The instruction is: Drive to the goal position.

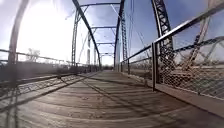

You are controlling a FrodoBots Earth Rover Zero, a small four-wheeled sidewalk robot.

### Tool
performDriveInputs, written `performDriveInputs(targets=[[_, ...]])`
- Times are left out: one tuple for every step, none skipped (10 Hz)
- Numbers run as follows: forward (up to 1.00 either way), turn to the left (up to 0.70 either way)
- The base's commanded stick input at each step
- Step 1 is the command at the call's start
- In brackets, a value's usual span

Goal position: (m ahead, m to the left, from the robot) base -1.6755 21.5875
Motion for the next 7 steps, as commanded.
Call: performDriveInputs(targets=[[1.00, 0.00], [1.00, 0.00], [1.00, 0.00], [1.00, 0.00], [1.00, 0.18], [1.00, 0.38], [1.00, 0.16]])
